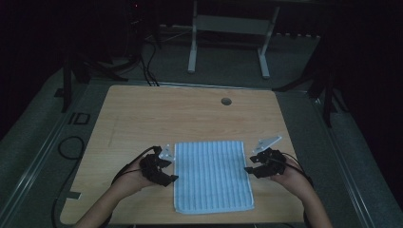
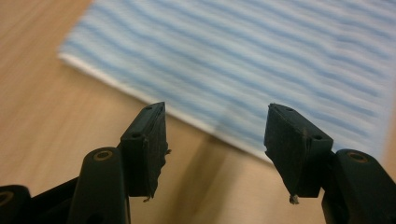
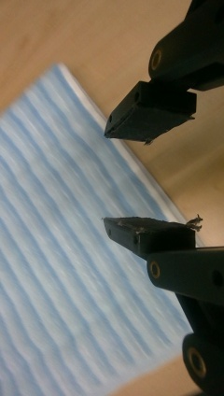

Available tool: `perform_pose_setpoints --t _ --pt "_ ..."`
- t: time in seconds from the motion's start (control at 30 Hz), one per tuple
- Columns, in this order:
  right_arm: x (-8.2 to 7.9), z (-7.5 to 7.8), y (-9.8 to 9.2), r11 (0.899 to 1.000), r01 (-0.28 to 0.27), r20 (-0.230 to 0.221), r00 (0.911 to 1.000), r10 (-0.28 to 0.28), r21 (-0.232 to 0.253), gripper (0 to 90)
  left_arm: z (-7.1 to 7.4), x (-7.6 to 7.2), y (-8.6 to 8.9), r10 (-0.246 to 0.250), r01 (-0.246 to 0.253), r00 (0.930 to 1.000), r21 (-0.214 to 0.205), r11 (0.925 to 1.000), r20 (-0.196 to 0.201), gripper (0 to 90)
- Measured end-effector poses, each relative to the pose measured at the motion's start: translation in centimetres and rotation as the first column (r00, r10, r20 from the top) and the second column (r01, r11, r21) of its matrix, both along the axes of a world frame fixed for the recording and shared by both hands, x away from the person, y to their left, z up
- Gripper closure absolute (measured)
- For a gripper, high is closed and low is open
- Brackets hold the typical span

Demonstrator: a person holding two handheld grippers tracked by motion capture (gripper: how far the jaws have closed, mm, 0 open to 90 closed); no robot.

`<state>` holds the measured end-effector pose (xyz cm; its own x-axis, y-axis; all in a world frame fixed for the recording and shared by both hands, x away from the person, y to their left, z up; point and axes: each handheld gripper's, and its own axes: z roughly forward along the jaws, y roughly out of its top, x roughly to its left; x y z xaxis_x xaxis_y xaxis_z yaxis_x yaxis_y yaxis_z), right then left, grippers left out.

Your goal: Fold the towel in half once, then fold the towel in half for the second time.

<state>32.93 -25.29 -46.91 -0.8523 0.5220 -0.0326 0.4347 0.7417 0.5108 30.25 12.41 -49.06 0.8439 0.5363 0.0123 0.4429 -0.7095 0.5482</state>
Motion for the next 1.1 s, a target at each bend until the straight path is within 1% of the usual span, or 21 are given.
perform_pose_setpoints --t 0.03,0.1,0.23,0.33,0.37,0.4,0.47,0.53,0.57,0.63,0.7,0.73,0.77,0.8,0.83,0.87,0.93,0.97,1.03,1.1 --pt "0.8 0.2 0.1 1.000 0.005 0.009 0.9999 -0.005 0.012 49.3 0.0 0.6 0.1 0.004 -0.004 0.9999 -0.006 1.0000 -0.010 39.4" --pt "2.0 0.3 0.2 1.000 0.018 0.006 0.9998 -0.018 0.014 49.3 0.2 1.4 0.2 0.025 -0.025 0.9996 -0.016 0.9995 -0.016 39.4" --pt "4.4 0.2 0.4 0.999 0.043 -0.003 0.9990 -0.043 0.002 49.3 0.2 3.4 0.2 0.049 -0.049 0.9984 0.005 0.9988 -0.030 39.3" --pt "6.1 0.2 0.5 0.998 0.064 -0.012 0.9978 -0.064 -0.012 49.3 0.0 4.9 0.2 0.093 -0.092 0.9950 0.011 0.9957 -0.038 39.3" --pt "6.6 0.2 0.6 0.997 0.068 -0.014 0.9976 -0.069 -0.020 49.3 -0.1 5.3 0.3 0.097 -0.096 0.9946 0.015 0.9952 -0.038 39.3" --pt "7.0 0.2 0.7 0.997 0.074 -0.013 0.9971 -0.074 -0.024 49.3 -0.2 6.0 0.4 0.114 -0.113 0.9927 0.014 0.9935 -0.041 39.3" --pt "8.1 0.2 0.9 0.996 0.087 -0.027 0.9957 -0.088 -0.032 48.9 -0.5 7.1 0.5 0.139 -0.139 0.9889 0.012 0.9902 -0.052 39.3" --pt "9.0 0.1 1.1 0.994 0.099 -0.033 0.9944 -0.101 -0.042 48.2 -0.8 8.0 0.6 0.161 -0.160 0.9859 0.023 0.9869 -0.048 39.3" --pt "9.4 0.1 1.2 0.993 0.108 -0.038 0.9932 -0.110 -0.044 47.9 -0.9 8.5 0.6 0.173 -0.172 0.9835 0.024 0.9849 -0.053 39.3" --pt "10.3 -0.1 1.4 0.991 0.125 -0.056 0.9902 -0.128 -0.043 46.8 -1.1 9.4 0.7 0.190 -0.189 0.9802 0.028 0.9817 -0.057 39.3" --pt "11.0 -0.3 1.6 0.988 0.143 -0.065 0.9872 -0.146 -0.053 45.8 -1.4 10.2 0.7 0.206 -0.204 0.9761 0.031 0.9785 -0.071 39.3" --pt "11.4 -0.5 1.8 0.987 0.152 -0.072 0.9852 -0.155 -0.057 45.6 -1.6 10.5 0.7 0.212 -0.210 0.9749 0.038 0.9769 -0.067 39.3" --pt "11.7 -0.7 1.9 0.985 0.158 -0.074 0.9839 -0.163 -0.062 45.1 -1.7 10.8 0.7 0.219 -0.216 0.9732 0.041 0.9755 -0.070 39.3" --pt "11.7 -0.7 1.9 0.985 0.158 -0.074 0.9839 -0.163 -0.062 45.1 -1.7 10.8 0.7 0.219 -0.216 0.9732 0.041 0.9755 -0.070 39.3" --pt "11.9 -0.8 2.0 0.984 0.163 -0.076 0.9829 -0.168 -0.068 44.7 -1.9 11.4 0.6 0.223 -0.221 0.9708 0.033 0.9748 -0.089 39.3" --pt "12.7 -1.4 2.3 0.980 0.173 -0.082 0.9799 -0.182 -0.101 44.6 -2.1 11.5 0.5 0.222 -0.220 0.9708 0.036 0.9749 -0.091 39.3" --pt "13.1 -1.8 2.6 0.972 0.191 -0.100 0.9737 -0.205 -0.135 44.1 -2.3 11.8 0.2 0.216 -0.213 0.9717 0.041 0.9762 -0.095 39.3" --pt "13.4 -2.0 2.7 0.969 0.202 -0.113 0.9692 -0.219 -0.143 43.7 -2.5 11.9 0.1 0.220 -0.217 0.9705 0.044 0.9753 -0.098 39.3" --pt "13.8 -2.4 2.8 0.963 0.229 -0.139 0.9587 -0.248 -0.144 42.9 -2.8 12.1 -0.1 0.219 -0.215 0.9697 0.050 0.9753 -0.108 39.3" --pt "14.2 -2.7 3.0 0.957 0.252 -0.149 0.9504 -0.273 -0.145 42.1 -3.1 12.4 -0.3 0.223 -0.218 0.9672 0.052 0.9746 -0.122 39.3"
